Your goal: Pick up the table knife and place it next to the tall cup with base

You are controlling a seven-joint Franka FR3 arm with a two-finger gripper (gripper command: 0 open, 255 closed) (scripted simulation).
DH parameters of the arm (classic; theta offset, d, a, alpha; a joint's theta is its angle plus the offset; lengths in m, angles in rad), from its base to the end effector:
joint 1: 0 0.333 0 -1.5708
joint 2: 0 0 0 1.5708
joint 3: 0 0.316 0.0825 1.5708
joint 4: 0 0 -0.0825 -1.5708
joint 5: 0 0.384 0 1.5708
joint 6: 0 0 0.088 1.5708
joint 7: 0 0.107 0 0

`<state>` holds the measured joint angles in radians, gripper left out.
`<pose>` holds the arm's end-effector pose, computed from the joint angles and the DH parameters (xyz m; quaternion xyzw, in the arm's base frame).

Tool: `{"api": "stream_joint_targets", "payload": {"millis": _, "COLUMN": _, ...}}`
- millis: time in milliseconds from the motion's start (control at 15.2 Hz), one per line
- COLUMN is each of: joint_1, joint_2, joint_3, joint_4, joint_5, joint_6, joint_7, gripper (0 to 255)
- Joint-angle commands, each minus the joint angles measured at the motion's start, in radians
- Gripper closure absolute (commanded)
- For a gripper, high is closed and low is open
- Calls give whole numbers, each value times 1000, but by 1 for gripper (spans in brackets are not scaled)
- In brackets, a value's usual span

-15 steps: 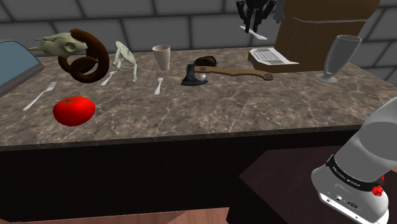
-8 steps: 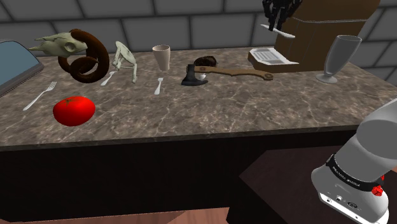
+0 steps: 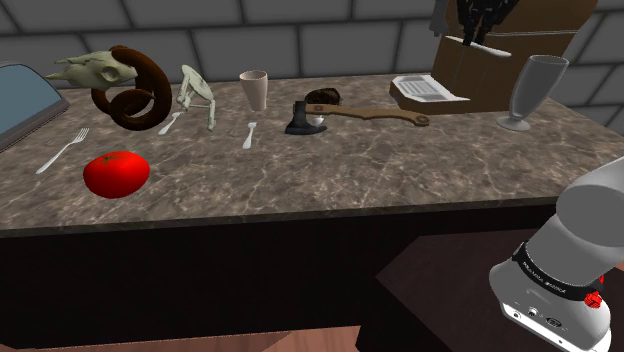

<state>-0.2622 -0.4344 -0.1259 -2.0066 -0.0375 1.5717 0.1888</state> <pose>0.3785 -0.1707 0.6275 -0.9603 0.2788 0.0010 0.0078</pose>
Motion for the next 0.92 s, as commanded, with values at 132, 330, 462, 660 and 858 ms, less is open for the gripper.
{"api": "stream_joint_targets", "payload": {"millis": 132, "joint_1": -33, "joint_2": -18, "joint_3": -70, "joint_4": -11, "joint_5": -33, "joint_6": -4, "joint_7": -98, "gripper": 255}}
{"api": "stream_joint_targets", "payload": {"millis": 330, "joint_1": -58, "joint_2": -20, "joint_3": -124, "joint_4": -6, "joint_5": -57, "joint_6": -7, "joint_7": -171, "gripper": 255}}
{"api": "stream_joint_targets", "payload": {"millis": 462, "joint_1": -73, "joint_2": -16, "joint_3": -161, "joint_4": 3, "joint_5": -72, "joint_6": -9, "joint_7": -221, "gripper": 255}}
{"api": "stream_joint_targets", "payload": {"millis": 660, "joint_1": -95, "joint_2": -1, "joint_3": -218, "joint_4": 24, "joint_5": -92, "joint_6": -10, "joint_7": -296, "gripper": 255}}
{"api": "stream_joint_targets", "payload": {"millis": 858, "joint_1": -115, "joint_2": 24, "joint_3": -277, "joint_4": 55, "joint_5": -107, "joint_6": -10, "joint_7": -374, "gripper": 255}}
